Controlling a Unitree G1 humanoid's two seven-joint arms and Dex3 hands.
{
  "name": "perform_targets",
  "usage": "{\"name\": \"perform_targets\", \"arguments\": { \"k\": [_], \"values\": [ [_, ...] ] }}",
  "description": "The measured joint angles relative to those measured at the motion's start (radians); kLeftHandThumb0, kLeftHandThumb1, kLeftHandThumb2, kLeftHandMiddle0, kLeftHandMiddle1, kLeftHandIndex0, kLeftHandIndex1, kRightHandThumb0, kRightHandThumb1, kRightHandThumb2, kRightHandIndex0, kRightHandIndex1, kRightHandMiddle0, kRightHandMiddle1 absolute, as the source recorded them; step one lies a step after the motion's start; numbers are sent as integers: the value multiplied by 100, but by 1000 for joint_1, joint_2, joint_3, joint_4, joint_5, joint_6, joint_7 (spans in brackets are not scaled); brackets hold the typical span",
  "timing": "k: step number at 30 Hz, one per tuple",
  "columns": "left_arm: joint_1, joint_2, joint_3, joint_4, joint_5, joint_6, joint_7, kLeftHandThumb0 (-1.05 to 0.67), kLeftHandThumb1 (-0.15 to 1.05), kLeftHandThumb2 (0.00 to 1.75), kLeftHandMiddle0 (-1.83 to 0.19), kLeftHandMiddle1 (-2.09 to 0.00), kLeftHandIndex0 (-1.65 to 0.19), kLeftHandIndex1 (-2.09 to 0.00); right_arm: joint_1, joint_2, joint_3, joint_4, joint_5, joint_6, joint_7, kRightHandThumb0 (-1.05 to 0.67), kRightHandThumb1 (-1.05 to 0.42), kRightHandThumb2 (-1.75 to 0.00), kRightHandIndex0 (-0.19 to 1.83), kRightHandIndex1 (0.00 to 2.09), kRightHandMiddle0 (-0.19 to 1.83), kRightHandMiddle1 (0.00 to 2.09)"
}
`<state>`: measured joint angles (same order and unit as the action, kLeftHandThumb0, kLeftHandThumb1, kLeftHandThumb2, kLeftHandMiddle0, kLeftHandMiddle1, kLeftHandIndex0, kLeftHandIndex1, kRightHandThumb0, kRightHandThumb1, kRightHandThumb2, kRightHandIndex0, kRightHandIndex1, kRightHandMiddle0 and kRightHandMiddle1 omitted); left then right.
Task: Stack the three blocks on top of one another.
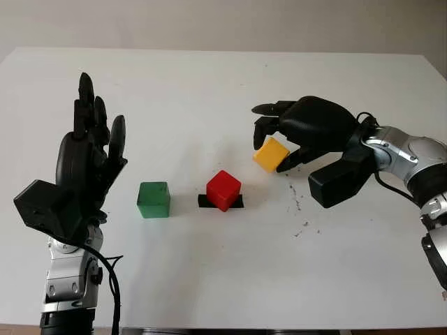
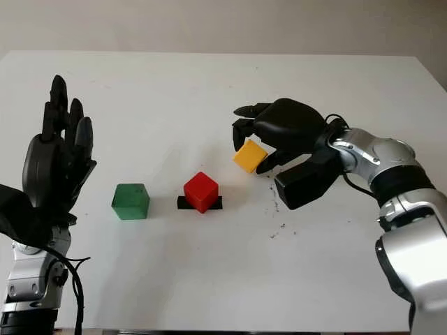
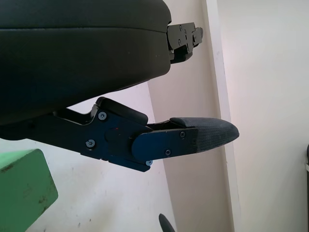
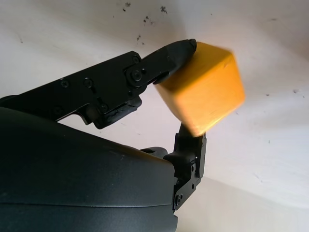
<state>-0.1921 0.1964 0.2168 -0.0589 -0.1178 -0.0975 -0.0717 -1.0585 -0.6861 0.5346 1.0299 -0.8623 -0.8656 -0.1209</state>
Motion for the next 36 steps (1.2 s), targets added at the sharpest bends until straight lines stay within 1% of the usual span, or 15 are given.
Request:
{"name": "perform_targets", "arguments": {
  "k": [4, 8, 11, 15, 21, 27, 32, 36],
  "values": [
    [0, 0, -2, -1, -2, 0, -1, -69, 105, 56, 16, -5, 16, -5, -13, 0, -39, -14, 95, -3, 124, -37, -92, -6, 30, 5, 48, 120],
    [0, 0, -3, -3, -4, 0, -4, -68, 105, 56, 17, -5, 16, -4, -28, 22, -112, -36, 296, -10, 339, -35, -91, -6, 29, 4, 48, 121],
    [0, -5, -7, -4, -7, 0, -6, -69, 105, 56, 17, -5, 17, -4, -31, 60, -161, -83, 443, 33, 503, -38, -92, -6, 29, 5, 48, 122],
    [1, -8, -10, -8, -6, 0, -1, -68, 105, 57, 17, -5, 17, -4, -19, 100, -200, -173, 562, 110, 649, -41, -93, -6, 27, 4, 47, 124],
    [9, -8, -10, -20, 3, 0, 4, -68, 105, 58, 17, -5, 17, -4, 16, 155, -234, -229, 669, 123, 744, -42, -93, -5, 26, 5, 42, 135],
    [14, -9, -10, -25, 7, 0, 6, -68, 105, 57, 16, -6, 16, -5, 27, 205, -289, -301, 792, 282, 853, -42, -94, -6, 26, 5, 38, 135],
    [20, -9, -10, -27, 18, -1, 19, -67, 105, 58, 15, -6, 15, -5, 51, 232, -295, -355, 802, 385, 911, -41, -93, -5, 24, 4, 38, 135],
    [24, -9, -10, -36, 19, 0, 21, -67, 105, 59, 16, -5, 17, -5, 68, 243, -295, -369, 795, 403, 931, -41, -92, -5, 25, 5, 41, 136]
  ]
}}
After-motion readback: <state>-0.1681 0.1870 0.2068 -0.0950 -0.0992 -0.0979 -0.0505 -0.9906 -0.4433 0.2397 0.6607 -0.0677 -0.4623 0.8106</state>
